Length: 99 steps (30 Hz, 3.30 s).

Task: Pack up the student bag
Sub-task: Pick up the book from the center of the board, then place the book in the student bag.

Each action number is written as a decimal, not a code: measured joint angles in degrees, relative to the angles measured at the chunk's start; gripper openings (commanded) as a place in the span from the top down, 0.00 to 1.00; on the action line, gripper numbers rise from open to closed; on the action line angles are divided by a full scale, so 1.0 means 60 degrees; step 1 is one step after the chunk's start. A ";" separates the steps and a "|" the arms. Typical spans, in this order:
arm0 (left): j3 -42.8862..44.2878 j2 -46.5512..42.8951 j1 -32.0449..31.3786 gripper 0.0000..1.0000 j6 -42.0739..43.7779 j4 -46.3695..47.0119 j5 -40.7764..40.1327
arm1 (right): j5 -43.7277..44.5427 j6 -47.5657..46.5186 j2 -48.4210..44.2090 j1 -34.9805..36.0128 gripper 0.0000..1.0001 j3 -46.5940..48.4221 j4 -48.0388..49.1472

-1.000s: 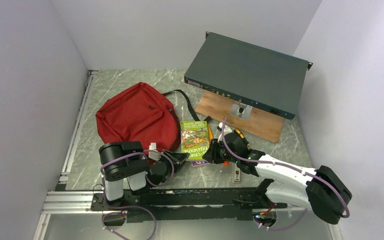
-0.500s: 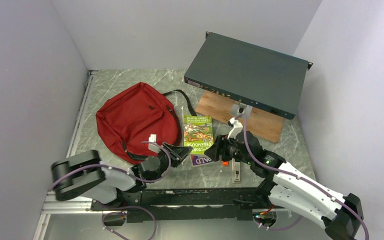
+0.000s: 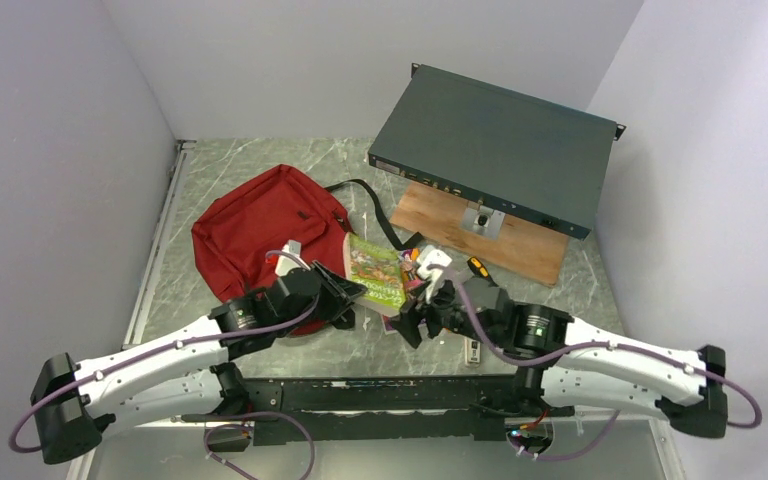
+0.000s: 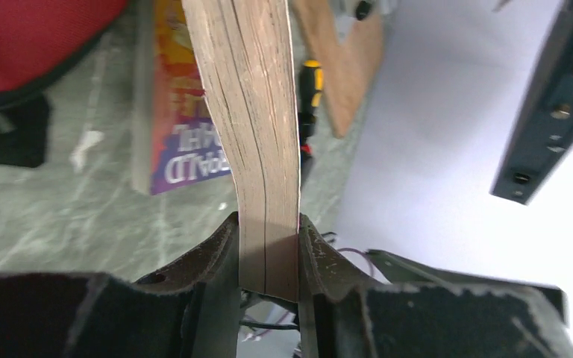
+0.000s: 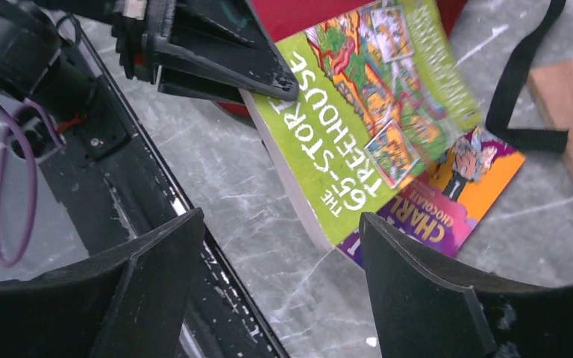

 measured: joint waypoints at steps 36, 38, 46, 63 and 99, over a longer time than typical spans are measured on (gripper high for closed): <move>0.0863 -0.2943 0.1060 0.02 0.0721 -0.4313 0.0707 | 0.7428 -0.3585 0.7504 0.3665 1.00 0.2484 0.3421; 0.0867 -0.3337 0.1096 0.00 0.1362 -0.4717 0.0171 | 0.7333 -0.3071 0.7293 0.3646 1.00 0.2477 0.3235; 0.2881 -0.4605 0.1056 0.00 0.6506 -0.5395 -0.0929 | 0.5920 0.0142 0.4936 0.2357 1.00 0.1741 0.0783; 0.4590 0.3180 0.1770 0.00 1.3296 -0.7133 0.0200 | 0.4040 0.3665 0.1501 0.1100 1.00 0.1443 -0.2677; 0.4047 0.5064 0.2550 0.98 1.4229 -0.4619 0.1038 | 0.4065 0.5643 0.1814 0.1060 1.00 0.1475 -0.2947</move>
